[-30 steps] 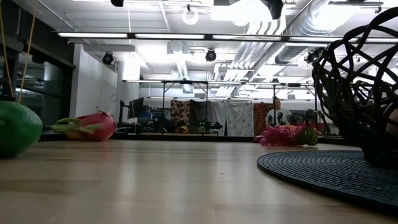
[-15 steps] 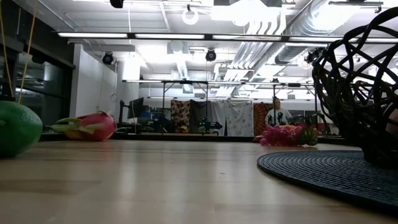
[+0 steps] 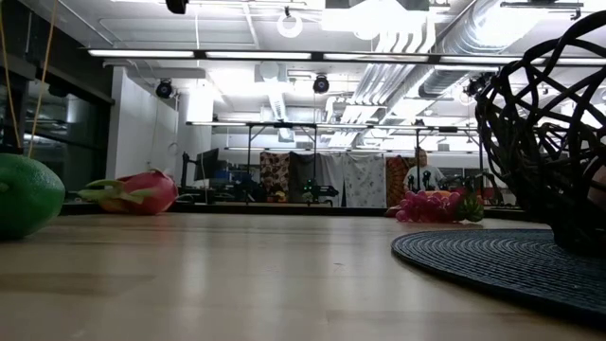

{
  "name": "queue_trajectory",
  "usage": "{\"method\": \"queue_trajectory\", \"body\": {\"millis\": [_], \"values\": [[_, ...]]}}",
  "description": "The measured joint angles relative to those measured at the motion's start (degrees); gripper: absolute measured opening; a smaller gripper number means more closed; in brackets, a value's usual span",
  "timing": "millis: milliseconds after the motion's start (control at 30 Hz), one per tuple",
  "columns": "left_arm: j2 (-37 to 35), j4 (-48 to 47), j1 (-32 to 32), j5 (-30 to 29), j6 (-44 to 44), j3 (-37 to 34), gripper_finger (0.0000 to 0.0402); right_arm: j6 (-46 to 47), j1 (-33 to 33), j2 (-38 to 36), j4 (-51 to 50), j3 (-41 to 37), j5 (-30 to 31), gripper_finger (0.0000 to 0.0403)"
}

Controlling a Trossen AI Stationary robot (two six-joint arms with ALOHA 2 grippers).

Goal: Build produce basket
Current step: Put the green cucumber into the basket

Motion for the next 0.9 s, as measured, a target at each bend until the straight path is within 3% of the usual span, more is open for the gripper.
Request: {"method": "queue_trajectory", "body": {"millis": [200, 333, 633, 900], "values": [[0.0, -0.32, 0.0, -1.76, 1.03, 0.0, 0.0355, 9.03, 9.7, 1.93, -0.06, -4.47, 4.71, 0.0119], [0.02, -0.46, 0.0, -1.76, 2.97, 0.0, 0.0355, 11.39, 12.85, 5.2, 1.08, -8.19, 0.52, 0.0119], [0.02, -0.85, 0.0, -1.76, 3.18, 0.0, 0.0355, 4.12, 14.51, 13.75, 6.63, -13.46, -3.69, 0.012], [0.02, -0.74, 0.0, -2.09, 5.6, 0.0, 0.0355, -4.47, 15.3, 20.01, 8.93, -13.49, -11.36, 0.012]]}}
